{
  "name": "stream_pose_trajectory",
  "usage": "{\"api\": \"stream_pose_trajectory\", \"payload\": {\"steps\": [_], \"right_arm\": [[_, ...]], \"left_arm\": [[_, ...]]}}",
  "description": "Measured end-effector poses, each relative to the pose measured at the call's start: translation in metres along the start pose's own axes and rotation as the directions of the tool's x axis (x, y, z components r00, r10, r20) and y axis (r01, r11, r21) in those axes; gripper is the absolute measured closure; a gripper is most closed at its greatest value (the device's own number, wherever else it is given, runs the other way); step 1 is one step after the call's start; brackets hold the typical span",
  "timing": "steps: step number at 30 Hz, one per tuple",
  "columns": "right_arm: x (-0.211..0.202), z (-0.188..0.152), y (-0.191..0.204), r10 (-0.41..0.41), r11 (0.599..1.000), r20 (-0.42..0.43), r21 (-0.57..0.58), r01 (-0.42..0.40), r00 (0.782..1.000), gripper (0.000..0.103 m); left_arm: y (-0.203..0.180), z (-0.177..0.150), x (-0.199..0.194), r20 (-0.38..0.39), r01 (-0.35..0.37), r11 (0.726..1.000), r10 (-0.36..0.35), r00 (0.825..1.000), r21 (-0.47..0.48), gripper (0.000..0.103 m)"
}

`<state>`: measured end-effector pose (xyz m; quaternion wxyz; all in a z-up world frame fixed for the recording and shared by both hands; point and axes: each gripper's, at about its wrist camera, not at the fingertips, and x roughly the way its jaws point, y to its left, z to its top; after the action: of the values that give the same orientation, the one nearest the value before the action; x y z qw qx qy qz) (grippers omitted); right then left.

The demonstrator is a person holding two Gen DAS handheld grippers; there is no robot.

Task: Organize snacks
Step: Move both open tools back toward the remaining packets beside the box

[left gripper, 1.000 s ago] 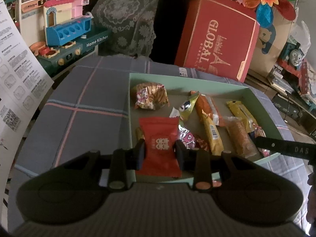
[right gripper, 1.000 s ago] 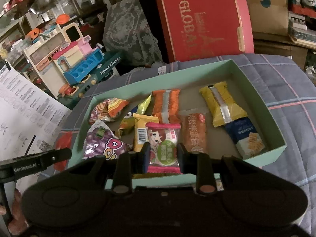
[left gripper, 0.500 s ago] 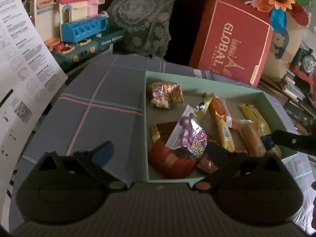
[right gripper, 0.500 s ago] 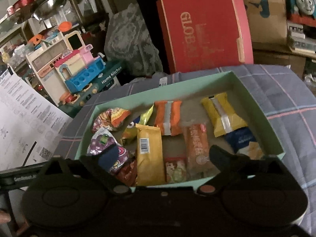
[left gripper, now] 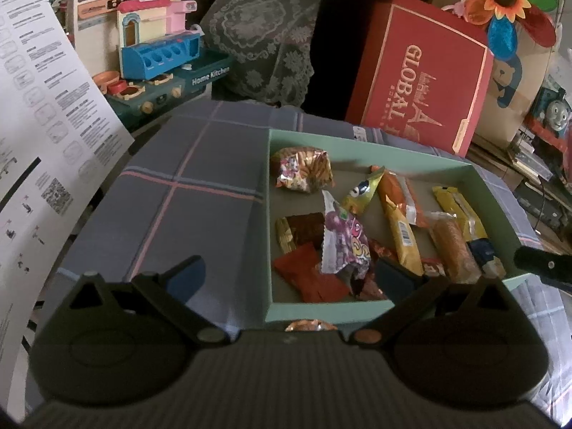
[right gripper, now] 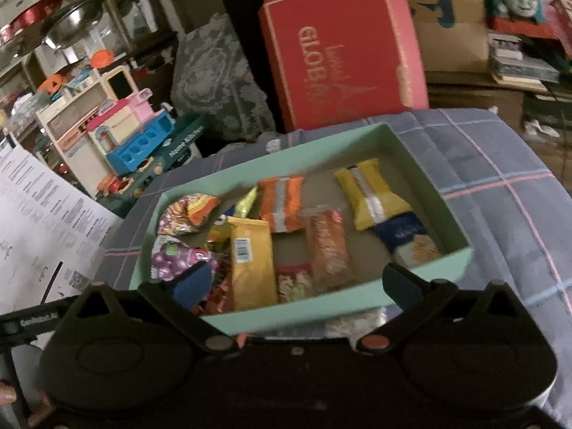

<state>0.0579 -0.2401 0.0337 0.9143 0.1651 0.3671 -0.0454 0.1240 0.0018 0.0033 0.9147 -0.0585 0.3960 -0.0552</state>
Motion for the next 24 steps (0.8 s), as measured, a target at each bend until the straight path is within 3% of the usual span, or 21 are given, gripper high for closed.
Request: {"api": "stream_pose_trajectory", "payload": {"steps": [9,19,24], "right_arm": [[-0.019,-0.028,-0.041,-0.055,0.994,-0.028,0.093,0.057,0.998,0.0],[-0.013,-0.069,-0.084,-0.049,0.979,-0.106,0.194,0.069,0.993,0.0],[-0.005,-0.081,-0.087,-0.052,0.974,-0.147,0.213,0.082,0.988,0.0]], "left_arm": [[-0.026,-0.019,-0.007,-0.029,0.027,0.998,-0.025,0.999,0.057,0.0],[-0.079,-0.063,0.02,-0.161,0.077,0.973,-0.042,0.986,0.217,0.0],[-0.099,-0.071,0.035,-0.207,0.1,0.97,-0.054,0.977,0.22,0.0]]}}
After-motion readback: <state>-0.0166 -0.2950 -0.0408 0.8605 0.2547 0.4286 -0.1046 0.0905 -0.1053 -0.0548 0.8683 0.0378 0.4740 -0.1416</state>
